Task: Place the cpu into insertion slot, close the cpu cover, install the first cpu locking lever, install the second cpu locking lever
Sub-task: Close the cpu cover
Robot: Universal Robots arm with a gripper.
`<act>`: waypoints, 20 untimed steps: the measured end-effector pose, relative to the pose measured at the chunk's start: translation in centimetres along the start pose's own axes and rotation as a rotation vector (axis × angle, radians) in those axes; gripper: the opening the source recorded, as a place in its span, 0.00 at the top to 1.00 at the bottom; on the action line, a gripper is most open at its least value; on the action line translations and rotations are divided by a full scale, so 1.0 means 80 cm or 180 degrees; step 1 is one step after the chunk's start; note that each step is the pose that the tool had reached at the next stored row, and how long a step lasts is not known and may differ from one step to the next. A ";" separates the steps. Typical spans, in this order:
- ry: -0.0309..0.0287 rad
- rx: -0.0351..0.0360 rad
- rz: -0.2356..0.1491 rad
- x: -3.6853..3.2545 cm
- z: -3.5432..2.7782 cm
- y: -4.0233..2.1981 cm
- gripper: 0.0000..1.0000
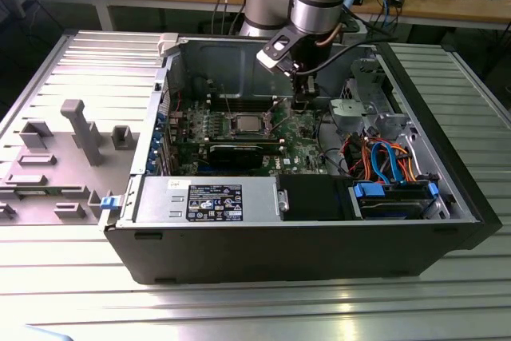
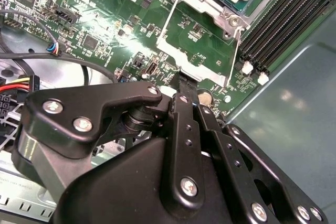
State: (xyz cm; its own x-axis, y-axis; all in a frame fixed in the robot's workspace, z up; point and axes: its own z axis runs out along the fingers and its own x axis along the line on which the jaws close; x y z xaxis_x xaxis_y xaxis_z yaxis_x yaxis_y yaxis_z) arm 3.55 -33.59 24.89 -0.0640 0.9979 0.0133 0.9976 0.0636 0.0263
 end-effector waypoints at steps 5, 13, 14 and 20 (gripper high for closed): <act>0.0000 0.0000 0.0000 0.0004 -0.0001 -0.0060 0.89; 0.0000 0.0000 0.0000 0.0009 -0.0003 -0.0133 0.89; 0.0000 0.0000 0.0000 0.0009 -0.0003 -0.0140 0.89; 0.0000 0.0000 0.0000 0.0011 -0.0004 -0.0169 0.89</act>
State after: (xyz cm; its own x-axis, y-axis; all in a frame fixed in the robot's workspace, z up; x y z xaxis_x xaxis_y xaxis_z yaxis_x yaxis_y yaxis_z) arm 2.20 -33.59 24.89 -0.0640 0.9979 0.0133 0.9976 0.0636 0.0262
